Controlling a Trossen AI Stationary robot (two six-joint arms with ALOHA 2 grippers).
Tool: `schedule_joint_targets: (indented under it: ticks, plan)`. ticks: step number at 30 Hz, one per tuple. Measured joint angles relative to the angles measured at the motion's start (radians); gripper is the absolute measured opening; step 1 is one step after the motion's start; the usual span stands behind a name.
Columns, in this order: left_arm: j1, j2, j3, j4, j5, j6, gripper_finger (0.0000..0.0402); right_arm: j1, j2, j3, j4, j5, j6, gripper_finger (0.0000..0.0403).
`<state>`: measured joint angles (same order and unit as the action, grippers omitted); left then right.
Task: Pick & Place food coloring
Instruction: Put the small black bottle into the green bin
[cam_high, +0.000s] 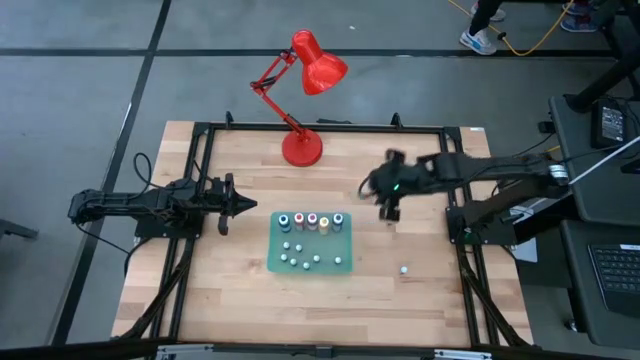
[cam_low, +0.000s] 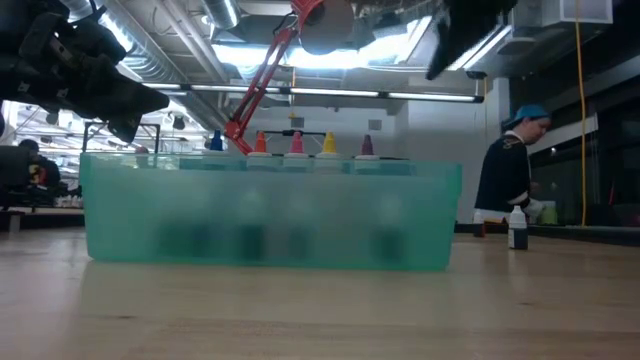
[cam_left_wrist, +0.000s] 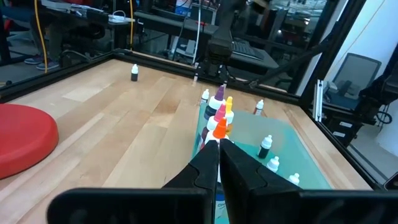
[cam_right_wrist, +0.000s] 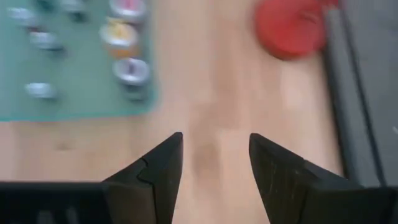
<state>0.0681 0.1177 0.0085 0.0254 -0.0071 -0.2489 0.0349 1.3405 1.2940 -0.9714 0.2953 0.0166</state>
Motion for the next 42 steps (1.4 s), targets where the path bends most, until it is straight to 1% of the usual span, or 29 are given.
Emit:
schedule_joint_targets:
  ticks: [2, 5, 9, 12, 14, 16, 17, 21, 24, 29, 32, 36, 39, 42]
  plan:
    - [0.0, 0.0, 0.0, 0.0, 0.0, 0.0, 0.0013, -0.059, -0.052, -0.037, -0.001, 0.024, -0.003, 0.0186]
    - [0.0, 0.0, 0.0, 0.0, 0.0, 0.0, 0.0012, -0.141, -0.113, -0.08, 0.0, 0.028, -0.027, 0.0186]
    - [0.0, 0.0, 0.0, 0.0, 0.0, 0.0, 0.0009, -0.245, -0.151, -0.115, 0.003, 0.027, -0.05, 0.0186]
    - [0.0, 0.0, 0.0, 0.0, 0.0, 0.0, 0.0009, -0.338, -0.153, -0.158, 0.005, 0.007, -0.049, 0.0186]
    - [0.0, 0.0, 0.0, 0.0, 0.0, 0.0, 0.001, -0.411, -0.153, -0.2, 0.028, -0.056, -0.053, 0.0186]
    - [0.0, 0.0, 0.0, 0.0, 0.0, 0.0, 0.0011, -0.474, -0.152, -0.256, 0.094, -0.124, -0.054, 0.0186]
    - [0.0, 0.0, 0.0, 0.0, 0.0, 0.0, 0.0012, -0.502, -0.151, -0.283, 0.122, -0.14, -0.054, 0.0186]
    - [0.0, 0.0, 0.0, 0.0, 0.0, 0.0, 0.0012, -0.595, -0.146, -0.351, 0.203, -0.143, -0.03, 0.0186]
    - [0.0, 0.0, 0.0, 0.0, 0.0, 0.0, 0.001, -0.652, -0.128, -0.351, 0.202, -0.141, 0.006, 0.0187]
    - [0.0, 0.0, 0.0, 0.0, 0.0, 0.0, 0.0013, -0.715, -0.076, -0.332, 0.199, -0.141, -0.002, 0.0188]
    - [0.0, 0.0, 0.0, 0.0, 0.0, 0.0, 0.0012, -0.746, -0.028, -0.331, 0.201, -0.159, -0.025, 0.0208]
    - [0.0, 0.0, 0.0, 0.0, 0.0, 0.0, 0.0009, -0.785, 0.045, -0.331, 0.201, -0.158, -0.014, 0.0261]
    - [0.0, 0.0, 0.0, 0.0, 0.0, 0.0, 0.0009, -0.81, 0.1, -0.331, 0.202, -0.158, 0.032, 0.0297]
    - [0.0, 0.0, 0.0, 0.0, 0.0, 0.0, 0.0011, -0.825, 0.149, -0.331, 0.205, -0.158, 0.051, 0.0313]
